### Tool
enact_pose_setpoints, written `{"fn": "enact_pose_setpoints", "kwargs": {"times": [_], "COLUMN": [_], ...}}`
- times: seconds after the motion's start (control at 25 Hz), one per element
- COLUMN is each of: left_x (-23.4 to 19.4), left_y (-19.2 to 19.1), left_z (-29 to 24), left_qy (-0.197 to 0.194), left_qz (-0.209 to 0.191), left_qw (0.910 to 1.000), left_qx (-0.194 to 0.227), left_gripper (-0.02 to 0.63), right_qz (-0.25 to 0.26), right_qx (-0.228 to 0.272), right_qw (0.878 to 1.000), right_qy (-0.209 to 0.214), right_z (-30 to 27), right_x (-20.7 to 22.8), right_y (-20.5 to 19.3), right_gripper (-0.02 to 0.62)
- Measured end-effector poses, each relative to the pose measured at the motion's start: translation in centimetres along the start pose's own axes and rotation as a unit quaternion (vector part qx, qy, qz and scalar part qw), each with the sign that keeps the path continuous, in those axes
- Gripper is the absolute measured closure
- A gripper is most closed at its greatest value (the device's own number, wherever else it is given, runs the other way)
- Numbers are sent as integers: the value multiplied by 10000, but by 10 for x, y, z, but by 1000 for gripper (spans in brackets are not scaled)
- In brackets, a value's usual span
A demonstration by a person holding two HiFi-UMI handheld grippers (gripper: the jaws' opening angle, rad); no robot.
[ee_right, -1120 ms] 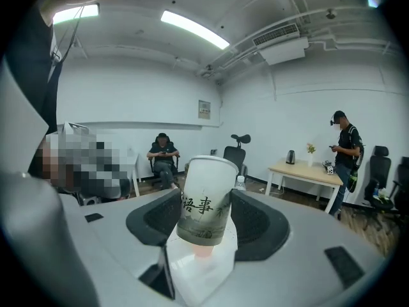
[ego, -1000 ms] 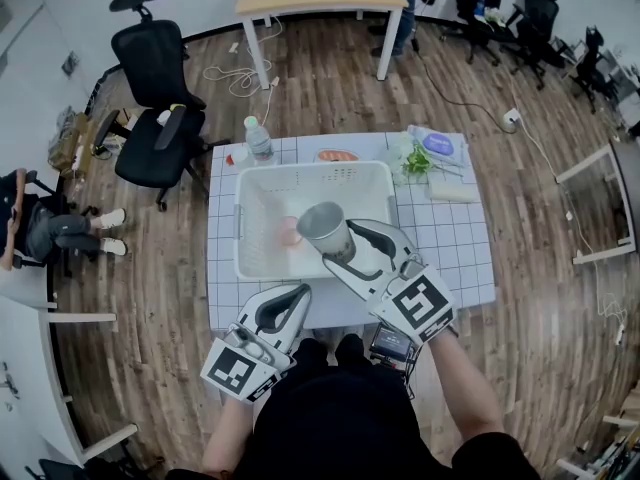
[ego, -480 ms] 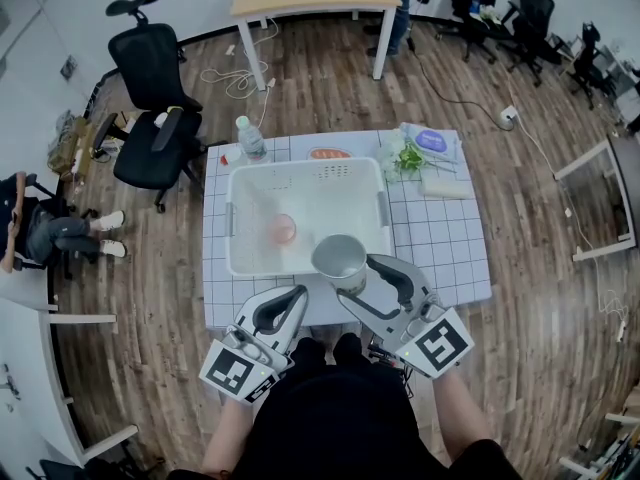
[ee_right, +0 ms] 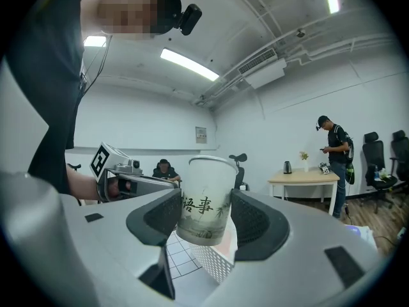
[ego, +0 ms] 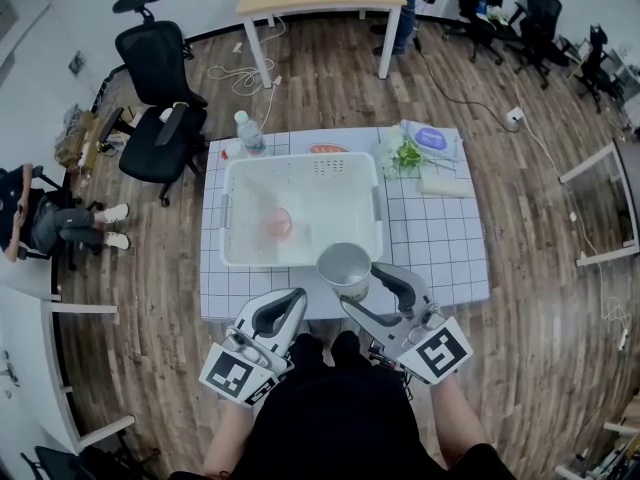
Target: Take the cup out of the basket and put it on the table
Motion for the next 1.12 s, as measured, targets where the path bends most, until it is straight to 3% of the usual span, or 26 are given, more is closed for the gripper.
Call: {"fn": "enact_pose_setpoints", "kwargs": {"times": [0.32, 0.64, 1.12], "left_x": [20, 25, 19], "left_y": [-19, -18, -29], "left_z": [5, 27, 95], "left_qy": [245, 113, -176], "left_qz": [110, 59, 221], "left_qw": [9996, 9999, 9996], "left_qx": [18, 61, 72], "left_gripper": [597, 597, 597], "right_qz": [-56, -82, -207], "right_qx": [73, 48, -217], "right_qw": [9998, 9999, 9995], "right_qy": [196, 70, 10], "right_z": [19, 30, 27], "right_x": [-6, -28, -110], "right_y": [-5, -2, -2], "right_gripper": [350, 350, 350]}}
Point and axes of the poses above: the fingertips, and each gripper's own axes: z backward along the fingers, x to its right, y out of its top, the point moved 4 cm from there along z, backward along the fingers, and after that the axes turned 9 degrees about z, right-handed, at the moved point
